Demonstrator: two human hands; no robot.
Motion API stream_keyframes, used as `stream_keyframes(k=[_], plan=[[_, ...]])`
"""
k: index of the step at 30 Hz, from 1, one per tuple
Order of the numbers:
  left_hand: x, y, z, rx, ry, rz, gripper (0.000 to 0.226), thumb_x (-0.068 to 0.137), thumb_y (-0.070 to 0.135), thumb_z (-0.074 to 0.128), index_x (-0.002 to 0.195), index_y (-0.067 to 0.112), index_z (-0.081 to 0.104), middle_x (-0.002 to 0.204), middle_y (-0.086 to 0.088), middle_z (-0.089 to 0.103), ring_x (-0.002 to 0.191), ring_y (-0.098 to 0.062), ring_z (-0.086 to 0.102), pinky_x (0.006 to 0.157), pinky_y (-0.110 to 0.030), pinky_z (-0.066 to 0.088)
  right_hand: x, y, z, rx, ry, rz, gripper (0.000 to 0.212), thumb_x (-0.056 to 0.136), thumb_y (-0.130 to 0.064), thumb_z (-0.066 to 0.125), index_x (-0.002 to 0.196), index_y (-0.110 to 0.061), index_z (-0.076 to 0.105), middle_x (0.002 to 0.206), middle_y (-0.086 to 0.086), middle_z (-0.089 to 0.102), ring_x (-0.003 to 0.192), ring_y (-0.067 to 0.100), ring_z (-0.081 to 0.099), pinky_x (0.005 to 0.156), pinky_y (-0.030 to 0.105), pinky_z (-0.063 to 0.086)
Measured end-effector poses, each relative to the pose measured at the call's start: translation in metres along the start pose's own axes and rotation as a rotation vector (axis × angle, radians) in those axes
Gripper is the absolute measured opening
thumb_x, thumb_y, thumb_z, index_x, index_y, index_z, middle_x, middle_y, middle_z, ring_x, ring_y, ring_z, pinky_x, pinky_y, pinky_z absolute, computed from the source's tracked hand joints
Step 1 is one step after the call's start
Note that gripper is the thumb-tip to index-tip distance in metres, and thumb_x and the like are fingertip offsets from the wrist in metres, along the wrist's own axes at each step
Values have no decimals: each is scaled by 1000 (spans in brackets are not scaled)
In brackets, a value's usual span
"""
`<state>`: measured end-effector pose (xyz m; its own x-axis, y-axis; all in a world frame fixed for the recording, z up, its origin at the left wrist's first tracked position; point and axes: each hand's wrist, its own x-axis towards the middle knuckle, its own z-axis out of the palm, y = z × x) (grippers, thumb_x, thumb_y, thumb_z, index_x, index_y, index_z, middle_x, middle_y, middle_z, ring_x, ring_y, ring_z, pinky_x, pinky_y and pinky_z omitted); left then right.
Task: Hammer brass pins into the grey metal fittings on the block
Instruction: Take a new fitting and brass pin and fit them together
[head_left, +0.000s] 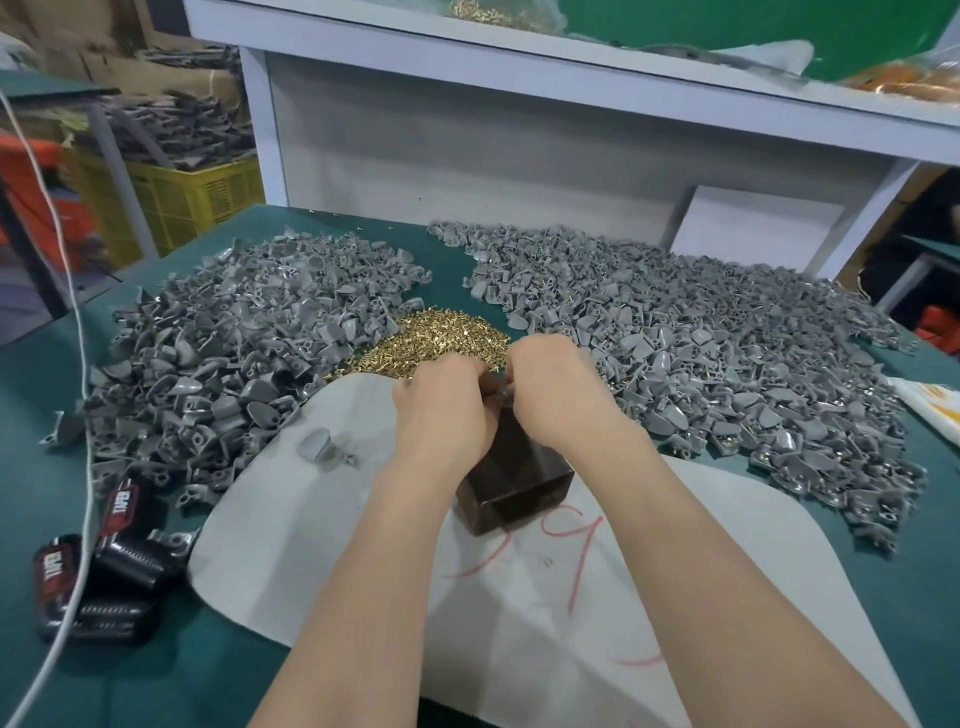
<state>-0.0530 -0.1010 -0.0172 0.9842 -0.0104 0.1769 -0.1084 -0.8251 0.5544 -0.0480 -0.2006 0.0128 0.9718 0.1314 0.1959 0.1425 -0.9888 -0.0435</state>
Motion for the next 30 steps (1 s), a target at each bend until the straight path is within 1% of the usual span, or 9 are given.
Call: stream_keyframes(k=[10,13,17,20,23,24,26,28,30], plan=[[-1,1,-1,1,15,23,18,88,19,56,98,22,70,105,-1,67,104,-30,57,86,-38,45,-2,0,2,-42,7,-40,18,86,-1,52,101,-5,60,103,13,58,96,30,59,65,31,38],[-2,3,-3,20,4,21,11,87,16,54,86,20,65,99,-4,65,101,-32,56,79,-35,42,-2,-2,-1,-56,-1,-68,20,85,3,48,101,-2,59,101,15,58,96,33,59,66,32,39],[-3,5,-5,26,6,24,17,85,11,50,71,20,47,92,-9,62,97,-36,55,73,-34,36,-2,-8,-8,-105,-37,-142,23,86,4,45,103,0,60,106,17,59,96,35,60,67,33,37],[-4,5,-5,46,2,27,15,83,10,49,71,17,45,84,-8,55,94,-37,54,70,-34,34,0,-12,-11,-145,-56,-166,22,85,4,47,101,-2,61,103,15,60,89,31,59,65,33,39],[-4,6,-5,49,-2,24,20,83,10,51,67,17,43,91,-12,61,92,-37,54,70,-33,33,0,-13,-10,-153,-44,-168,20,84,4,48,98,-2,61,93,12,57,76,27,49,64,33,39],[-4,6,-5,47,-2,20,22,84,11,51,65,18,43,92,-12,62,93,-36,54,70,-33,34,1,-11,-8,-136,-36,-166,20,84,5,48,98,-2,61,89,11,53,76,27,49,64,33,39],[-4,4,-4,11,3,10,16,88,16,54,72,16,55,96,-9,65,97,-34,56,77,-34,41,3,-2,-4,-43,-47,-148,17,86,1,49,96,-4,62,87,7,53,77,26,50,66,32,40],[-4,3,-3,-45,8,9,12,90,22,58,88,17,69,99,-4,68,101,-30,58,88,-38,46,4,14,-2,144,-89,-91,15,89,-7,54,94,-9,68,91,6,64,80,22,56,71,28,45],[-4,3,-3,-88,19,0,9,89,24,61,90,21,70,100,0,69,103,-26,59,92,-41,45,1,29,-2,389,-95,1,17,91,-13,56,98,-14,72,92,-1,67,85,16,60,80,26,46]])
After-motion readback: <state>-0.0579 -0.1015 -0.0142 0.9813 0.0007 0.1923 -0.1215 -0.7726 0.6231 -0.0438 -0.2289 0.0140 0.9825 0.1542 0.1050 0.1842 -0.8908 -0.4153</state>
